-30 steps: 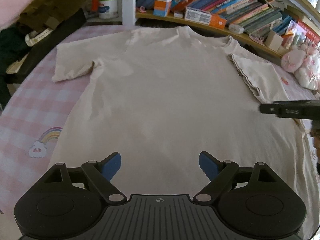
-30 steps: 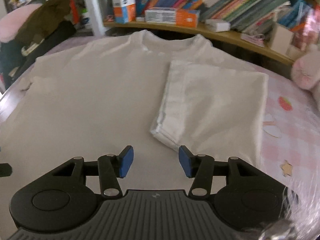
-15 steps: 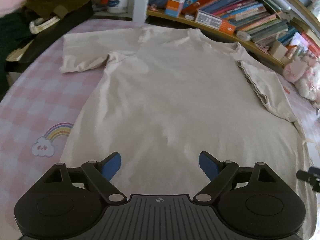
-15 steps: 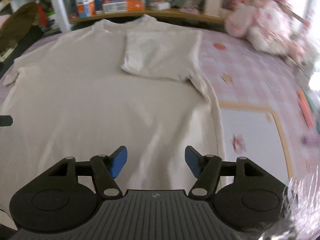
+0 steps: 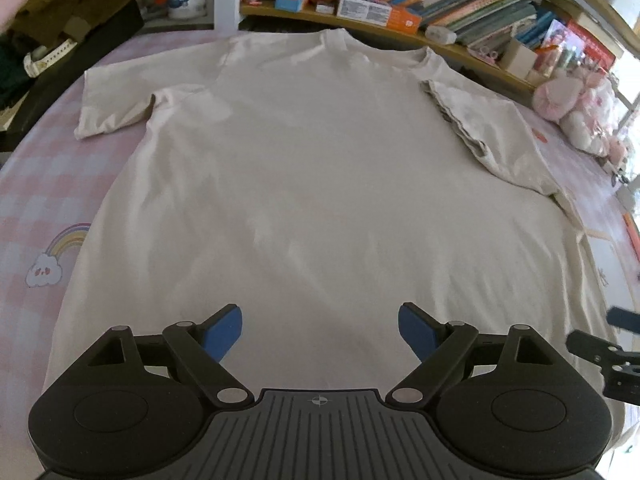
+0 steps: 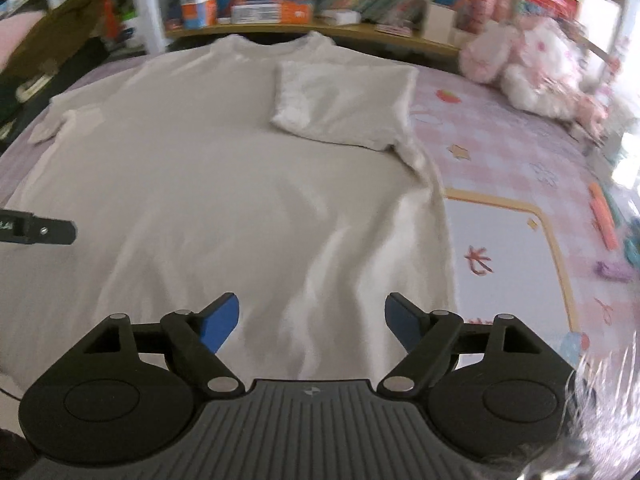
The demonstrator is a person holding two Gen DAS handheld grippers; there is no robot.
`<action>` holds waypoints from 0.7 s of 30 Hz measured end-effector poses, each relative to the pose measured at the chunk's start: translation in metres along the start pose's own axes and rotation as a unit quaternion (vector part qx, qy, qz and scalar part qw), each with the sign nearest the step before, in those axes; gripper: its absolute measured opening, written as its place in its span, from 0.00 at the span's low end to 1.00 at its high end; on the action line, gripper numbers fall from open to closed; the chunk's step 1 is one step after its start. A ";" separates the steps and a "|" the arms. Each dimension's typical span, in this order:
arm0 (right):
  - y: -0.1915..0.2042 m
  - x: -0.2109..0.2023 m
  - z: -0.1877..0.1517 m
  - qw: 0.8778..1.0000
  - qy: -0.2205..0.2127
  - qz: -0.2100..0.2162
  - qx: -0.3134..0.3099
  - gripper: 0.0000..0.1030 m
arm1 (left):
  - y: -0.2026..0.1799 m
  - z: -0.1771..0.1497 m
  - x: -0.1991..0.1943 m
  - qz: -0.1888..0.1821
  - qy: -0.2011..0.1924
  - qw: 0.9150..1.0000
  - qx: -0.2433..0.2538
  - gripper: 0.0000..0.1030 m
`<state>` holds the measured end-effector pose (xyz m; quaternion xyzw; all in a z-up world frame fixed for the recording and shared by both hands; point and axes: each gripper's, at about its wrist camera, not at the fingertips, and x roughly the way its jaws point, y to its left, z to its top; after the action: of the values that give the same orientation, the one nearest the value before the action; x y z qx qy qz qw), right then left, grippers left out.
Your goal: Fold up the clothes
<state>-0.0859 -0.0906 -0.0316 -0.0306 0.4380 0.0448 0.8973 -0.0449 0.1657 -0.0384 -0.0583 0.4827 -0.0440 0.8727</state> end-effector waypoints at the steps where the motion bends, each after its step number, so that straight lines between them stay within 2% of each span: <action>1: 0.001 0.000 -0.001 1.000 -0.001 0.004 -0.006 0.79 | -0.002 -0.003 -0.001 0.006 0.002 1.000 -0.002 0.85; 5: 0.004 0.003 -0.007 1.000 0.001 0.015 -0.020 0.89 | -0.005 -0.017 -0.008 0.021 0.011 1.000 -0.011 0.85; 8: 0.008 0.006 -0.011 0.999 0.006 0.024 -0.027 0.92 | -0.007 -0.024 -0.011 0.036 0.017 0.999 -0.005 0.85; 12: 0.015 0.004 -0.011 0.999 -0.003 0.030 -0.041 0.93 | -0.006 -0.023 -0.016 0.031 0.008 0.999 -0.007 0.85; 15: 0.021 0.002 -0.009 0.999 -0.011 0.027 -0.042 0.93 | -0.008 -0.018 -0.014 0.012 0.008 1.000 0.014 0.85; 21: 0.043 0.005 0.008 1.000 -0.027 0.008 -0.006 0.94 | 0.008 -0.001 -0.022 0.008 -0.020 0.997 0.072 0.85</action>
<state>-0.0814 -0.0469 -0.0312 -0.0312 0.4139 0.0559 0.9081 -0.0576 0.1763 -0.0217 0.0082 0.4610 -0.0704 0.8846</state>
